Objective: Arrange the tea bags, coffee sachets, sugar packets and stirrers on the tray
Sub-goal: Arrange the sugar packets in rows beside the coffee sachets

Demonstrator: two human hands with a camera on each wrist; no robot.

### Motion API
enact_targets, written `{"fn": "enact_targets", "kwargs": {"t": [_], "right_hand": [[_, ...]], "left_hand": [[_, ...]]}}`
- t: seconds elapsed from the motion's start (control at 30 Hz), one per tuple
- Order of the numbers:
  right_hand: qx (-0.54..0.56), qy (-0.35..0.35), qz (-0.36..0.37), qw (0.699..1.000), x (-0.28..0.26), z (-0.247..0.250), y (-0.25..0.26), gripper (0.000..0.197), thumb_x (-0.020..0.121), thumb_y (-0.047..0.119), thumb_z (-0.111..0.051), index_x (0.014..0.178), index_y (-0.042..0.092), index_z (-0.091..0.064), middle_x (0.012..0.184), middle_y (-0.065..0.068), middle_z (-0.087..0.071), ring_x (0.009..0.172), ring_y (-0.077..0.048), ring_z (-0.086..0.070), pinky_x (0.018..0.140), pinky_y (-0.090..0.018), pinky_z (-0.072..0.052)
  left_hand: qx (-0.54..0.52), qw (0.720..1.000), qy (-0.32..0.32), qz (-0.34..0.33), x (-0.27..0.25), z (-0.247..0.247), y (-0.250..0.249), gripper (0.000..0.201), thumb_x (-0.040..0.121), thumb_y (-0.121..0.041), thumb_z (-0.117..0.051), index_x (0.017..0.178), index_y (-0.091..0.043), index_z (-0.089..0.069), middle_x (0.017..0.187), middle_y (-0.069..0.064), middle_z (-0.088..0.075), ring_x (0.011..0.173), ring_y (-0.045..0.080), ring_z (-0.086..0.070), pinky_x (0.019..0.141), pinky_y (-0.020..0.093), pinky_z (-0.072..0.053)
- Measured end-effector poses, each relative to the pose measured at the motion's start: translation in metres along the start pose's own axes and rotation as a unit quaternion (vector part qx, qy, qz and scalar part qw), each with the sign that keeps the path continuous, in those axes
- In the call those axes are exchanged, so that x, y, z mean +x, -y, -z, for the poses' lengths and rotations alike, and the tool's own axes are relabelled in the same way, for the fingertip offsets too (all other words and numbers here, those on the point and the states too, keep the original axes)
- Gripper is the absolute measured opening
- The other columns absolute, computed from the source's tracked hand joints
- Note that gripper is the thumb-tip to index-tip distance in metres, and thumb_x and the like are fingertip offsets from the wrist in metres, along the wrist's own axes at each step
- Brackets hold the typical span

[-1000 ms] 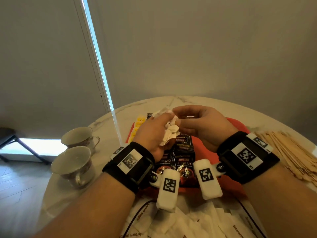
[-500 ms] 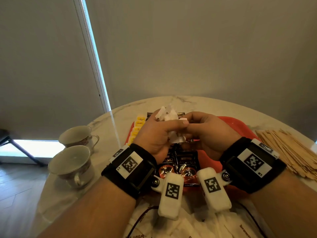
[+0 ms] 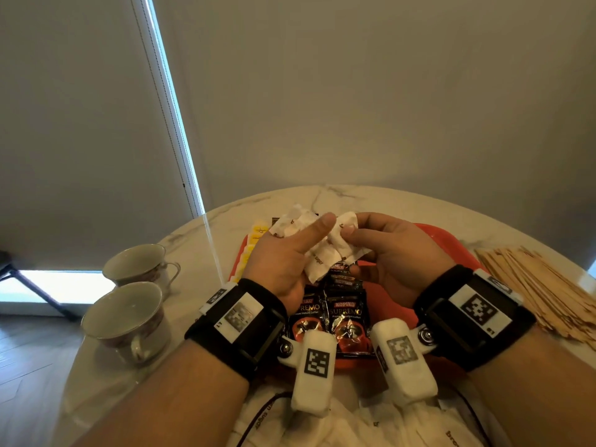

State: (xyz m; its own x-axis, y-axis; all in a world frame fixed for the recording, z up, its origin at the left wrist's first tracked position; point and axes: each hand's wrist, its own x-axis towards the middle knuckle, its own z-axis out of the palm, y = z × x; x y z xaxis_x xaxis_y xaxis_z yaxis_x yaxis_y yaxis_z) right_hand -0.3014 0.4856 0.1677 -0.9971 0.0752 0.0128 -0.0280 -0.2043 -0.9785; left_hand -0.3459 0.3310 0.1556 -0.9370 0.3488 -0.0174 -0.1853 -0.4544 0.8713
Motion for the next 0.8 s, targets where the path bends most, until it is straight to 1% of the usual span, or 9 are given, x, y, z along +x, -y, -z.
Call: {"fn": "enact_targets", "kwargs": {"t": [0.17,0.3,0.37,0.4,0.47,0.57,0.67,0.73,0.8], "right_hand": [[-0.029,-0.034,0.011,0.999,0.0007,0.0009,-0.0024,0.012,0.088,0.014,-0.074,0.096,0.006,-0.074,0.088,-0.011,-0.075,0.071,-0.018,-0.068,0.060,-0.026,-0.056],[-0.035,-0.076,0.030,0.996,0.0002,0.0001,-0.0020,0.014,0.090,0.013,-0.073,0.096,0.000,-0.073,0.084,-0.013,-0.076,0.066,-0.020,-0.068,0.061,-0.029,-0.058],[-0.035,-0.094,0.039,0.994,-0.0001,0.0007,-0.0017,0.022,0.088,0.017,-0.075,0.099,-0.002,-0.072,0.080,-0.011,-0.075,0.059,-0.017,-0.064,0.061,-0.031,-0.058],[-0.034,-0.092,0.036,0.995,-0.0005,0.0016,-0.0015,0.028,0.086,0.021,-0.078,0.100,-0.003,-0.071,0.079,-0.009,-0.075,0.058,-0.015,-0.063,0.062,-0.032,-0.057],[-0.041,-0.057,0.010,0.997,-0.0025,0.0027,-0.0003,0.036,0.079,0.025,-0.081,0.102,0.000,-0.070,0.085,-0.010,-0.076,0.066,-0.017,-0.067,0.065,-0.034,-0.058],[-0.045,-0.021,-0.011,0.999,-0.0043,0.0012,0.0005,0.025,0.082,0.012,-0.079,0.102,0.001,-0.069,0.093,-0.015,-0.076,0.076,-0.021,-0.071,0.067,-0.034,-0.060],[-0.017,-0.074,0.014,0.997,-0.0007,0.0021,0.0003,0.018,0.086,0.008,-0.076,0.100,-0.001,-0.069,0.101,-0.022,-0.075,0.079,-0.026,-0.069,0.063,-0.032,-0.061],[0.004,-0.101,0.026,0.995,0.0008,0.0031,0.0004,0.018,0.087,0.009,-0.075,0.101,0.000,-0.070,0.101,-0.020,-0.075,0.078,-0.025,-0.070,0.062,-0.031,-0.061],[0.011,-0.089,0.016,0.996,0.0021,0.0027,-0.0009,0.017,0.087,0.007,-0.075,0.103,0.001,-0.070,0.099,-0.018,-0.076,0.077,-0.023,-0.071,0.062,-0.030,-0.060]], "left_hand": [[0.031,0.999,-0.006,-0.021,0.0010,0.0046,0.0008,0.038,0.084,0.009,-0.073,0.121,0.007,-0.066,0.112,0.027,-0.075,0.099,0.042,-0.076,0.082,0.050,-0.062],[0.036,0.998,-0.013,-0.045,-0.0008,0.0034,-0.0009,0.039,0.082,0.016,-0.071,0.119,0.003,-0.066,0.107,0.024,-0.076,0.095,0.041,-0.077,0.078,0.050,-0.064],[0.034,0.998,-0.015,-0.054,-0.0028,0.0018,-0.0005,0.040,0.082,0.018,-0.070,0.119,0.005,-0.066,0.106,0.025,-0.076,0.095,0.041,-0.077,0.079,0.050,-0.064],[0.030,0.998,-0.017,-0.059,-0.0040,0.0013,-0.0006,0.039,0.082,0.018,-0.070,0.118,0.005,-0.066,0.106,0.026,-0.076,0.095,0.041,-0.077,0.077,0.049,-0.064],[0.026,0.997,-0.026,-0.065,-0.0043,0.0019,-0.0013,0.034,0.083,0.018,-0.070,0.115,0.006,-0.066,0.104,0.025,-0.076,0.093,0.039,-0.077,0.073,0.045,-0.065],[0.031,0.997,-0.037,-0.066,-0.0035,0.0016,-0.0046,0.034,0.084,0.016,-0.070,0.117,0.008,-0.064,0.105,0.026,-0.076,0.093,0.040,-0.077,0.079,0.052,-0.064],[0.012,0.999,-0.033,-0.038,-0.0016,0.0004,-0.0073,0.042,0.080,0.013,-0.071,0.121,0.010,-0.061,0.111,0.030,-0.073,0.098,0.045,-0.075,0.087,0.061,-0.061],[0.010,0.999,-0.034,-0.040,-0.0001,0.0003,-0.0072,0.050,0.075,0.010,-0.074,0.123,0.011,-0.061,0.113,0.032,-0.072,0.100,0.047,-0.074,0.090,0.064,-0.058],[0.023,0.998,-0.042,-0.051,0.0017,0.0009,-0.0058,0.041,0.080,0.013,-0.073,0.120,0.010,-0.063,0.112,0.032,-0.072,0.099,0.047,-0.074,0.089,0.064,-0.059]]}}
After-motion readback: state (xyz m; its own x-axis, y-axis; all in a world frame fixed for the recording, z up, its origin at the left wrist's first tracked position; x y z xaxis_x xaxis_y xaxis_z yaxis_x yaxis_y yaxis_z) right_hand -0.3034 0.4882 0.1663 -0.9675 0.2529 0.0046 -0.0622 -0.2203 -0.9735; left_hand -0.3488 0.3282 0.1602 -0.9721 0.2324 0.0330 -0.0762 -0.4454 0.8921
